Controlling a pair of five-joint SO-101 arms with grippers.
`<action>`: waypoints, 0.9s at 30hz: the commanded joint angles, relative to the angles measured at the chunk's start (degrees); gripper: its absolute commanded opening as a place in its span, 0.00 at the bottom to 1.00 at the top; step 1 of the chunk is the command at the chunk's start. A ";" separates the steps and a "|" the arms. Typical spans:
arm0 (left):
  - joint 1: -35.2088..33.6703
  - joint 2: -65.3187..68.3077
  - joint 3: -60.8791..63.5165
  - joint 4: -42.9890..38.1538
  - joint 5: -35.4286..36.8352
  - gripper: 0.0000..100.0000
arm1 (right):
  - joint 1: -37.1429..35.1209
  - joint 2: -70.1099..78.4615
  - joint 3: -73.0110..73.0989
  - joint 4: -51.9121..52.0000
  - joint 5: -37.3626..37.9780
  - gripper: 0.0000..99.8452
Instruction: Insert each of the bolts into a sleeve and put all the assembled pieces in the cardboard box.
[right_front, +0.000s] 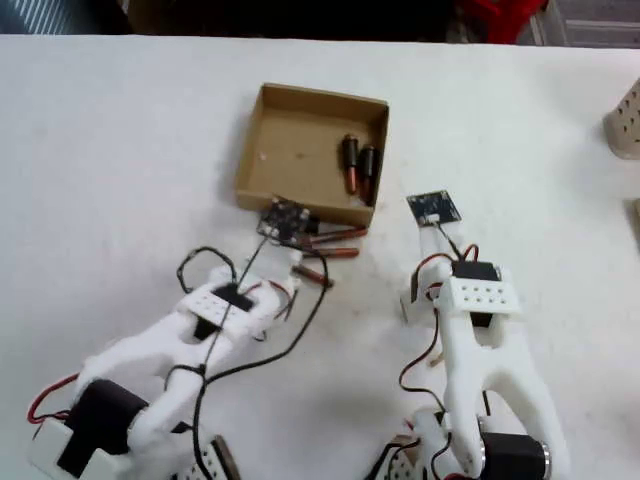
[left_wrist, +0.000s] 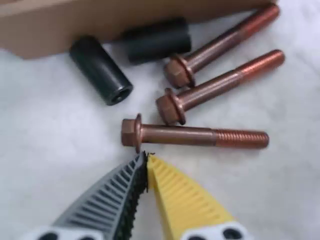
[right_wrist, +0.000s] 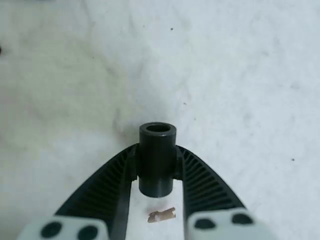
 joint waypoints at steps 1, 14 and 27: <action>-5.67 -0.04 -1.76 0.53 -2.02 0.02 | 0.75 -1.89 -0.35 -0.40 0.35 0.02; -9.10 -9.27 -1.41 4.48 -1.85 0.02 | 0.48 -1.89 -0.26 -0.40 0.35 0.02; 7.69 -39.08 12.75 0.62 5.54 0.23 | 0.40 -1.89 -0.26 -0.40 0.35 0.02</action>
